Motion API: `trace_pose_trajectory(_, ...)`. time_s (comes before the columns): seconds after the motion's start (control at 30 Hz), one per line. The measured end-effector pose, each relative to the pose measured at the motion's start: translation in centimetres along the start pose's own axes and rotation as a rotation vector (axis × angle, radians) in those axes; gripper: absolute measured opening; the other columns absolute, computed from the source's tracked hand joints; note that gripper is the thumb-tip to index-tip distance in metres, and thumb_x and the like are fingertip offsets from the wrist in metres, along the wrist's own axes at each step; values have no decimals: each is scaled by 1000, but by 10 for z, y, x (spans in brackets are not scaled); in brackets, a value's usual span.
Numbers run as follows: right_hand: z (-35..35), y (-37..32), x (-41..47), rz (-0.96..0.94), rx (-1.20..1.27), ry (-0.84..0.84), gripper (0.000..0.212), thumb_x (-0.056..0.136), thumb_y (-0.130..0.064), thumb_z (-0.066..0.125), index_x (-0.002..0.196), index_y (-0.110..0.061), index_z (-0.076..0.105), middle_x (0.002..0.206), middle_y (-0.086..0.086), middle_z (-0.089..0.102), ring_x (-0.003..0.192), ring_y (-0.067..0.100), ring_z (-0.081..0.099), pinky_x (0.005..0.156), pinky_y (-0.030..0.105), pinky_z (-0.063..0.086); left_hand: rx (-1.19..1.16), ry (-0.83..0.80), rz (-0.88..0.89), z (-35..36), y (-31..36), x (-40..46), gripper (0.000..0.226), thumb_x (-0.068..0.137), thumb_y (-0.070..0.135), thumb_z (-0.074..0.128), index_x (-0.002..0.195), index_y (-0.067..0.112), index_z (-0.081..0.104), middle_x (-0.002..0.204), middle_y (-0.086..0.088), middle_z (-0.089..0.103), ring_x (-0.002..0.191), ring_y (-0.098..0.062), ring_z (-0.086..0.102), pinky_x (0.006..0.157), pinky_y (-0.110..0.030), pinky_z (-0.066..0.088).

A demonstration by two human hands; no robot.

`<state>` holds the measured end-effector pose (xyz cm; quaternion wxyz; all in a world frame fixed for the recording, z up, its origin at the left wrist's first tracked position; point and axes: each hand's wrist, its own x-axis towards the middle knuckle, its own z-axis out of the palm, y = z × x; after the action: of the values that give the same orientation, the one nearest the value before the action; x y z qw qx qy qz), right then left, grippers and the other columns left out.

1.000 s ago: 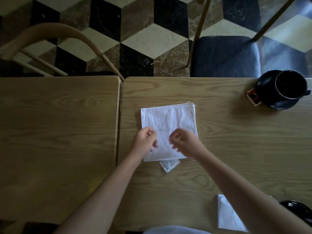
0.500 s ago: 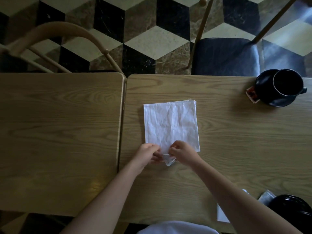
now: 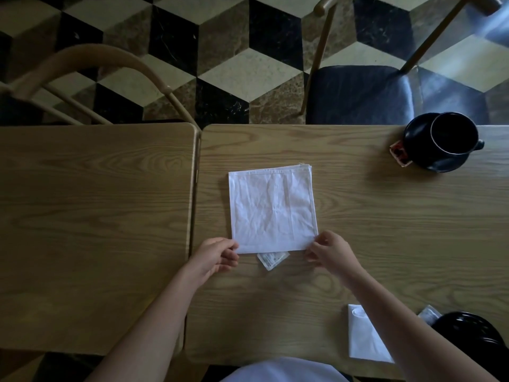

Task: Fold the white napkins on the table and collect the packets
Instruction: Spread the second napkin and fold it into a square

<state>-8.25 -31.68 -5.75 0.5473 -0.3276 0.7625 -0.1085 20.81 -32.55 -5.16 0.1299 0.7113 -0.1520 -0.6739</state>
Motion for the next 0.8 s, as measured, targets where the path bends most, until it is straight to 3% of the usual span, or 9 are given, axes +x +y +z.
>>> trace_pose_trajectory(0.1, -8, 0, 2, -39, -104, 193, 7, 81, -19, 63, 79, -14, 60, 73, 1, 71, 71, 22, 70, 59, 34, 53, 72, 154, 69, -4, -5, -1, 13, 91, 17, 62, 92, 6, 70, 75, -10, 69, 61, -19, 67, 52, -26, 53)
trace_pose_trajectory(0.17, -10, -6, 1, 3, -79, 188, 9, 83, -22, 64, 82, -14, 62, 77, 2, 72, 68, 20, 71, 59, 31, 55, 125, 265, 113, -1, -9, -4, 8, 90, 16, 63, 91, 11, 69, 84, -11, 73, 73, -21, 71, 61, -28, 57)
trace_pose_trajectory(0.23, -6, -13, 1, 72, -37, 103, 20, 83, -26, 67, 81, -6, 66, 68, 3, 71, 50, 16, 69, 46, 27, 53, 90, 240, 100, 7, -7, -7, 6, 88, 15, 66, 91, 10, 68, 85, -12, 73, 72, -21, 71, 57, -27, 54)
trace_pose_trajectory(0.3, -3, -23, -1, 91, -44, 16, 29, 83, -30, 69, 71, -3, 67, 53, 2, 62, 36, 15, 56, 38, 22, 41, 65, 153, 64, 16, 1, -11, 11, 87, 16, 70, 81, 8, 66, 72, -8, 67, 55, -15, 61, 44, -22, 43)
trace_pose_trajectory(0.37, -3, -32, -3, 93, -10, -13, 28, 84, -27, 69, 66, -5, 64, 49, 2, 53, 31, 13, 43, 35, 18, 31, 68, 115, 42, 23, 13, -14, 19, 87, 19, 71, 73, 11, 63, 59, -2, 53, 45, -10, 44, 42, -18, 30)
trace_pose_trajectory(0.43, -6, -40, -10, 79, 74, -23, 21, 86, -20, 67, 71, -5, 65, 56, 4, 53, 35, 11, 42, 35, 17, 28, 53, 116, 68, 25, 23, -20, 17, 89, 16, 68, 73, 12, 62, 53, 2, 46, 44, -9, 37, 42, -18, 26)
trace_pose_trajectory(0.6, -20, -45, -50, 28, 279, -45, 8, 83, -17, 66, 78, -11, 66, 65, 1, 58, 48, 12, 47, 42, 22, 29, -63, 128, 186, 15, 27, -50, 14, 91, 5, 59, 78, 9, 59, 68, -7, 53, 54, -19, 52, 37, -20, 40)
trace_pose_trajectory(0.8, -7, 11, -101, 93, 291, -87, 8, 86, -18, 68, 79, -14, 67, 60, -3, 61, 46, 10, 51, 42, 19, 32, -65, 76, 221, -2, -36, -75, 7, 92, 1, 60, 92, 7, 57, 80, -12, 64, 54, -18, 66, 45, -23, 46)
